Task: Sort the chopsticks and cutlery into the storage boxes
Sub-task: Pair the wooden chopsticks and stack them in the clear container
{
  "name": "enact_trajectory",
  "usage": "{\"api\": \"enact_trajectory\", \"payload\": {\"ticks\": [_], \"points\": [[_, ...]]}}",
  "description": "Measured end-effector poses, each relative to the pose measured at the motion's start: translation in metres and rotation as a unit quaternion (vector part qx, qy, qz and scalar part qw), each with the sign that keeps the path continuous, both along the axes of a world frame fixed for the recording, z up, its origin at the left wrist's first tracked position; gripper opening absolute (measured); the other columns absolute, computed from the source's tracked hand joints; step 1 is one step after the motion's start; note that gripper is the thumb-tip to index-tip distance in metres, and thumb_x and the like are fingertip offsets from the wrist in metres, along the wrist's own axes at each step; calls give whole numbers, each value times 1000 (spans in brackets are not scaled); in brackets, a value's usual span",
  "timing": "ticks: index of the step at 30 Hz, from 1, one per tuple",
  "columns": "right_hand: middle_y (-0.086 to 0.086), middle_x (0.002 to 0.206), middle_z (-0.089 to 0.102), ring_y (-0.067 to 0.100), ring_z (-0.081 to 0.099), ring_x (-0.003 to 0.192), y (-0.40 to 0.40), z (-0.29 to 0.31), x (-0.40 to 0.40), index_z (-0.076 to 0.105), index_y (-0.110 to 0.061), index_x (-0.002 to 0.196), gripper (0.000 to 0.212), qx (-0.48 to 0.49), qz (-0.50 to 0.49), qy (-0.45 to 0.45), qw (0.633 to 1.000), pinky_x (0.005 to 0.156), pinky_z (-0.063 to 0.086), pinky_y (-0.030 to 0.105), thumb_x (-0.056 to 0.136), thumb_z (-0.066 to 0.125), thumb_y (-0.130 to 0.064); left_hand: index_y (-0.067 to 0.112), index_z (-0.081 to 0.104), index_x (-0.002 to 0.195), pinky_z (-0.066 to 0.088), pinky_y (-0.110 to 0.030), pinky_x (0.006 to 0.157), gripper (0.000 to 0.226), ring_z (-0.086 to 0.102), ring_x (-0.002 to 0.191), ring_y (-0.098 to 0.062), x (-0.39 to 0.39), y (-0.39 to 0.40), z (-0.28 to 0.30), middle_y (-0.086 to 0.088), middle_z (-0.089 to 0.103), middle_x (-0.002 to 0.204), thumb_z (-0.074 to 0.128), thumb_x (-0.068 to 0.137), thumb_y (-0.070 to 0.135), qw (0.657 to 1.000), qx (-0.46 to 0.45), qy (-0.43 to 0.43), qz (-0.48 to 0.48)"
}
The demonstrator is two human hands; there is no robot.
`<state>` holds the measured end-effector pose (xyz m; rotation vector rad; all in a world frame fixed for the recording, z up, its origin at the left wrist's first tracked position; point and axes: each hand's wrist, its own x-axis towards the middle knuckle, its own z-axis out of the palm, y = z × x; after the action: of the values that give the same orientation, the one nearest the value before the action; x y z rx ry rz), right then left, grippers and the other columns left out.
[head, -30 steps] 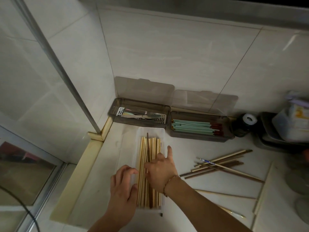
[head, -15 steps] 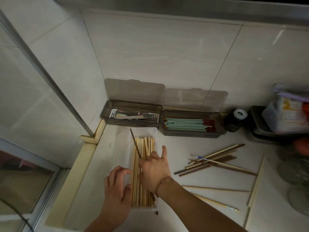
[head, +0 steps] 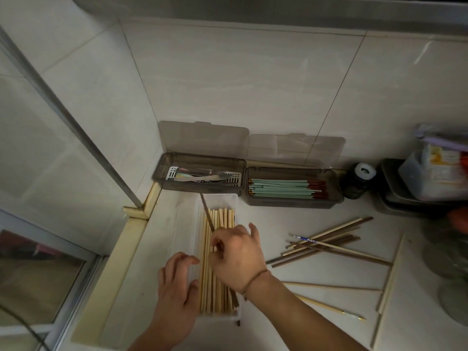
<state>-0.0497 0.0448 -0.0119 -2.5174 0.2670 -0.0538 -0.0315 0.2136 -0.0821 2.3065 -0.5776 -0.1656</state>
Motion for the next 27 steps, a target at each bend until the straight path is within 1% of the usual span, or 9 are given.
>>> {"api": "enact_trajectory", "payload": {"ticks": [2,5,7,9,12,16,19,21,27], "points": [[-14,80,59,6,57,81,-19,5,-14,55,-29,92,19,104,-40,-86,990,90,47,27,76,56,-18,36,44,113,31,-33,91,39,28,110,-6,0,-1,2,23,28,122,51,82,14,1000,-3,-5,5],[-8,78,59,6,59,65,-69,-9,-52,48,-31,111,49,131,-117,-132,976,63,48,18,76,61,0,37,44,113,31,-32,92,47,28,110,-1,0,-2,2,26,27,122,57,84,2,1000,7,3,12],[-3,86,64,9,62,68,-110,-28,-82,54,-21,122,55,46,-159,-114,980,65,48,17,77,63,8,39,44,113,31,-31,92,42,28,114,3,1,0,1,28,26,123,52,83,12,1000,6,1,4],[5,93,66,24,67,74,-147,-52,-111,67,-14,111,51,-81,-167,-74,980,67,51,24,68,71,13,38,45,114,31,-32,93,40,28,117,4,1,1,-1,32,26,123,47,80,18,1000,0,7,4],[-1,92,66,26,67,74,-181,-88,-142,71,-27,94,55,-184,-128,25,974,64,55,32,55,78,11,35,48,115,30,-32,94,36,28,118,2,0,1,-3,36,26,125,42,80,27,1000,-17,10,8],[-6,86,66,23,66,73,-189,-108,-152,72,-30,83,51,-220,-99,49,969,64,53,28,45,84,3,33,48,116,29,-34,95,38,34,117,-11,-1,1,-5,25,33,125,36,80,36,1000,-20,3,7],[-4,84,66,25,63,77,-189,-103,-148,71,-25,81,17,-184,-123,-25,975,65,52,31,67,68,-15,31,49,117,29,-35,95,38,34,116,-14,-2,0,-5,17,34,125,36,82,39,1000,-17,2,10],[1,84,66,27,60,77,-198,-99,-143,73,-19,86,13,-165,-184,-59,967,63,53,34,77,63,-17,30,49,117,29,-34,95,38,34,117,-14,-3,-1,-4,18,34,125,36,82,40,1000,-14,5,13],[5,92,65,30,56,85,-229,-100,-132,74,-16,90,11,-173,-227,57,957,64,52,36,79,73,-13,30,49,116,30,-35,94,38,34,117,-13,-3,-1,-3,19,34,124,37,81,40,1000,-13,13,23]]}}
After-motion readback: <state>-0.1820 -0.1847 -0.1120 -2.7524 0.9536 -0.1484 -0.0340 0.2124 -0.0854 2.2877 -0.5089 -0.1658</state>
